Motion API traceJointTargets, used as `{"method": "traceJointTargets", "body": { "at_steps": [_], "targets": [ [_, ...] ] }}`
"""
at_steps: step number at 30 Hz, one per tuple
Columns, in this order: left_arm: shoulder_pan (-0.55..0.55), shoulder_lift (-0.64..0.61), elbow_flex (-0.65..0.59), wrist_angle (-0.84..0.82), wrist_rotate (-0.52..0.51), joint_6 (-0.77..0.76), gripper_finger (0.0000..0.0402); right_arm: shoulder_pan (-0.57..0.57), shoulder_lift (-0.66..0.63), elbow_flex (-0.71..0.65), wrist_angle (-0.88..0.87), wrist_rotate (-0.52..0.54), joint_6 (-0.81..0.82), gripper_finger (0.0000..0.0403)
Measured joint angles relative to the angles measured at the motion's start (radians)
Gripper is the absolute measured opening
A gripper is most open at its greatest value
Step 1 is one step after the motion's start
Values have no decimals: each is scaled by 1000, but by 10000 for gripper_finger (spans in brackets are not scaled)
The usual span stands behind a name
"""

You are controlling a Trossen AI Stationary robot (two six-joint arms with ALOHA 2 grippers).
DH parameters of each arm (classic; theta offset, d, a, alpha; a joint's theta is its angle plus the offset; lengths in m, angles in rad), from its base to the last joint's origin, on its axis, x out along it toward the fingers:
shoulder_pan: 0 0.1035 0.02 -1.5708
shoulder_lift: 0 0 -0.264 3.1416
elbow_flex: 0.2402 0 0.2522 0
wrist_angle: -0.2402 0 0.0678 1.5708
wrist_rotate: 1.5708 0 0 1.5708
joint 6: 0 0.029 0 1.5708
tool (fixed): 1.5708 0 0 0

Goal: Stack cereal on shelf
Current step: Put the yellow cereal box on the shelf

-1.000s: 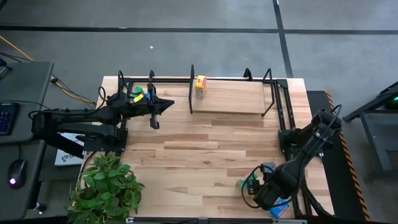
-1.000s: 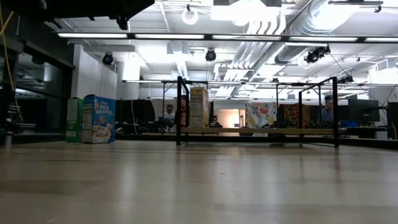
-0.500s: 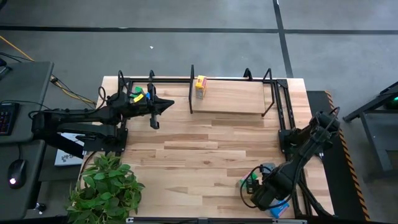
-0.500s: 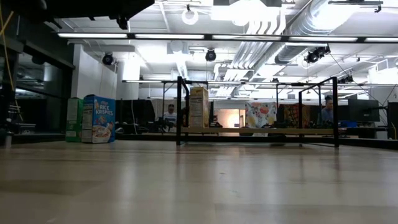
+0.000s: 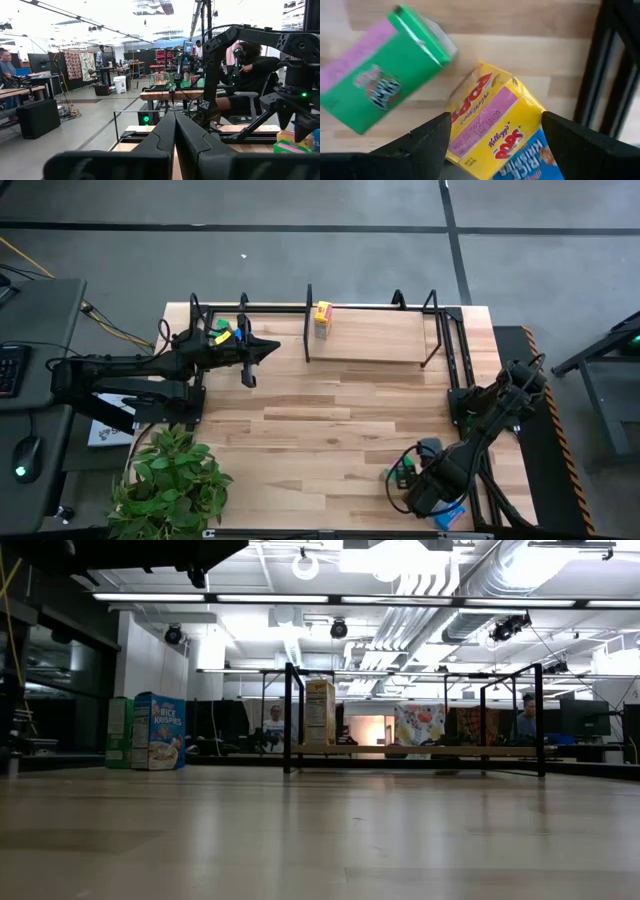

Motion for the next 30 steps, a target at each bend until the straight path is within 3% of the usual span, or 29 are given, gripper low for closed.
{"method": "traceJointTargets", "body": {
  "at_steps": [18,30],
  "targets": [
    [0,0,0,-1,0,-2,0,-7,-1,0,8,0,-278,304],
    [0,0,0,-1,0,-2,0,-6,-1,49,-1,13,-324,304]
  ]
}}
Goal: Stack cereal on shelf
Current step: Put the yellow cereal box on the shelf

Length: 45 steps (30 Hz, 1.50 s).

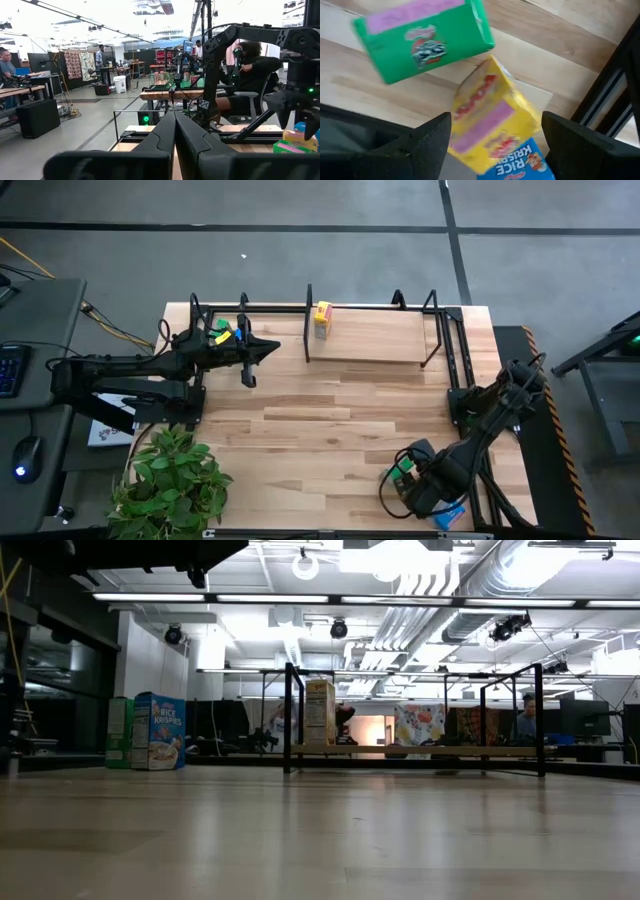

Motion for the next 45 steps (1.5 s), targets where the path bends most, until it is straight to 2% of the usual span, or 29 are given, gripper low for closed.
{"method": "traceJointTargets", "body": {
  "at_steps": [5,12,16,19,26,36,45],
  "targets": [
    [0,0,0,-7,0,0,0,0,0,35,-16,9,60,303],
    [0,0,0,-8,0,0,0,26,0,35,-10,-98,225,303],
    [0,0,0,-8,0,0,0,53,0,35,-23,-96,341,303],
    [0,0,0,-8,0,0,0,62,1,35,-28,-87,348,303],
    [0,0,0,-8,0,0,0,49,5,34,-10,17,338,303],
    [0,0,0,-19,0,0,0,45,8,34,-26,9,346,303],
    [0,0,0,-20,0,-1,0,45,63,33,-21,-19,341,303]
  ]
}}
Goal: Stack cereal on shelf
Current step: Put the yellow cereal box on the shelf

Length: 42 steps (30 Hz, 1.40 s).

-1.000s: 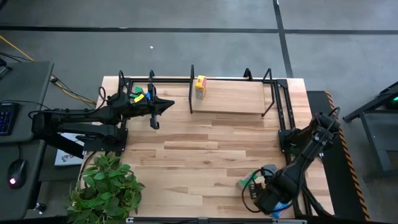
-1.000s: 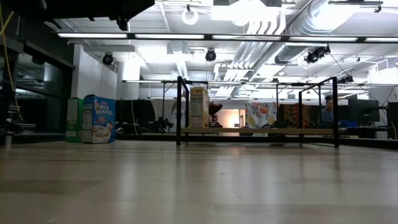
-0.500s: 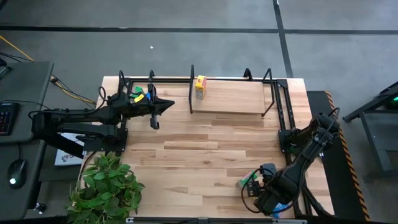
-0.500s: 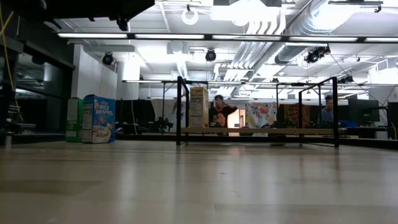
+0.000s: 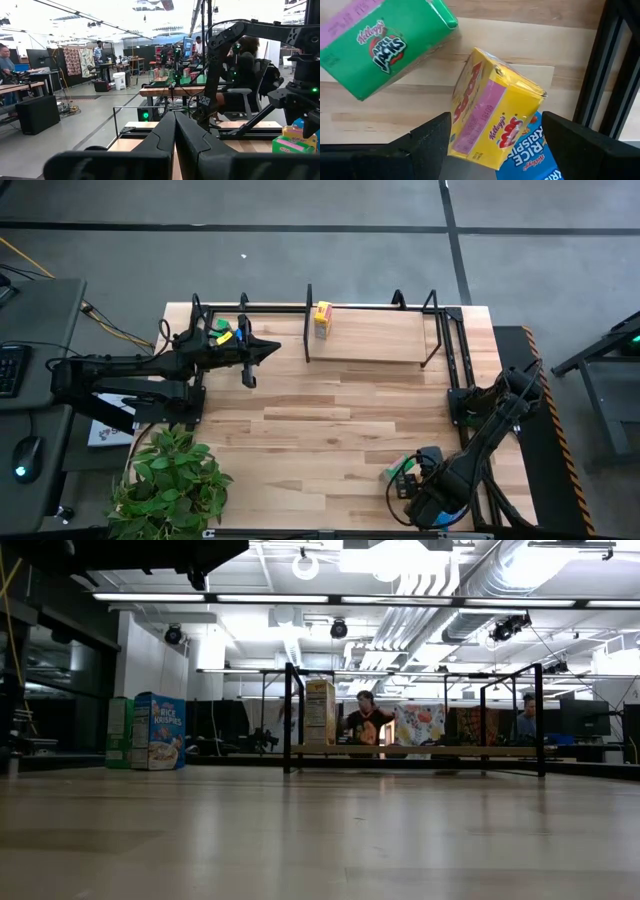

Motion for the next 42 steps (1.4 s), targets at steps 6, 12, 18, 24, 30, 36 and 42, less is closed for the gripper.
{"method": "traceJointTargets", "body": {
  "at_steps": [6,12,18,24,30,36,42],
  "targets": [
    [0,0,0,0,0,-23,0,0,19,0,-1,-31,5,303],
    [0,0,0,-2,0,-23,0,-1,23,0,0,-31,7,303],
    [0,0,0,-3,0,-23,0,-6,23,0,5,-31,-4,303],
    [0,0,0,-3,0,-23,0,-6,60,0,6,-48,-32,303],
    [0,0,0,-3,0,-23,0,-8,76,0,6,-36,-47,303],
    [0,0,0,-3,0,-23,0,-8,76,0,4,-18,-72,303],
    [0,0,0,-3,0,-23,0,-8,76,0,-9,-24,-58,294]
  ]
}}
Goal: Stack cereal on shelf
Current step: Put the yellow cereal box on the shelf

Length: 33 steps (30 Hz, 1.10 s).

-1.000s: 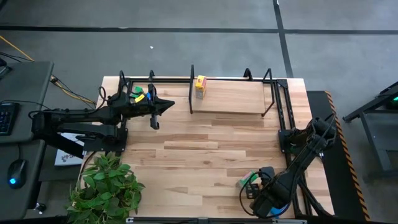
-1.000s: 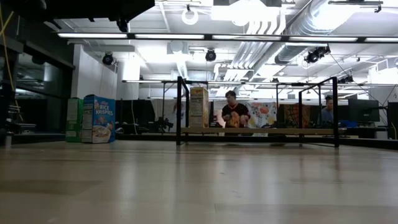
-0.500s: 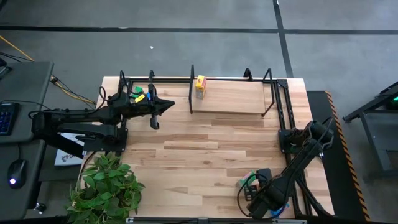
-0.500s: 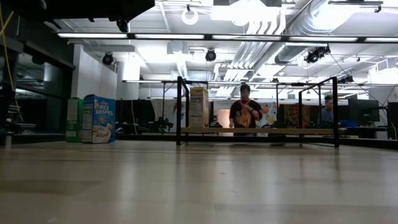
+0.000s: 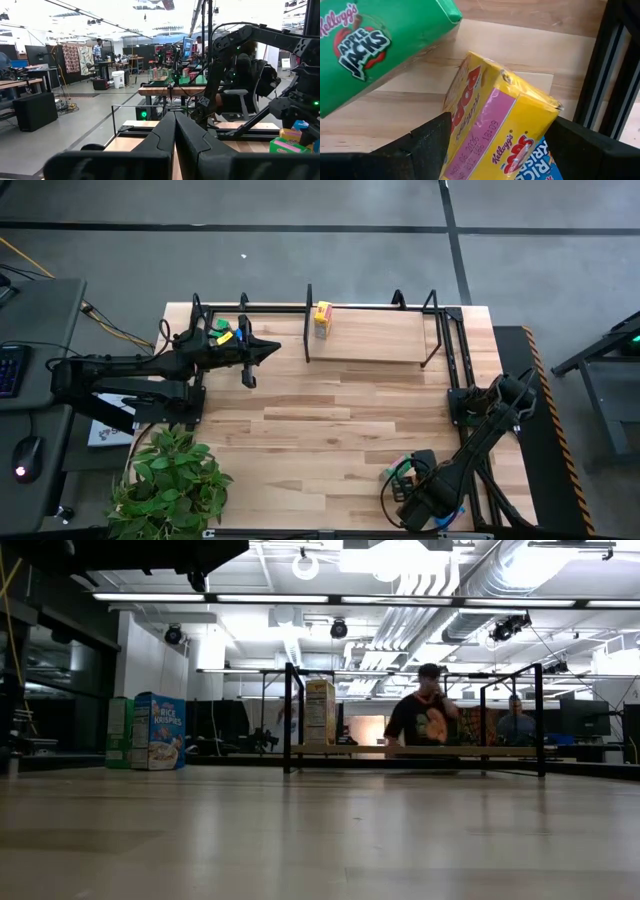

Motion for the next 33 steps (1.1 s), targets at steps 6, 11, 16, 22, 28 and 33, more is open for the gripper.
{"method": "traceJointTargets", "body": {
  "at_steps": [6,11,16,22,28,33],
  "targets": [
    [0,0,0,0,0,0,0,0,0,0,0,-5,-7,245],
    [0,0,0,0,0,0,0,0,-4,0,0,-9,-46,197],
    [0,0,0,-1,0,0,0,0,-46,7,-18,-19,-84,165],
    [0,0,0,0,0,0,0,-4,-124,102,-154,-32,-156,155],
    [0,0,0,0,0,0,0,-16,-219,203,-220,38,-175,154],
    [0,0,0,-1,0,0,0,-54,-298,206,-222,218,-227,154]
  ]
}}
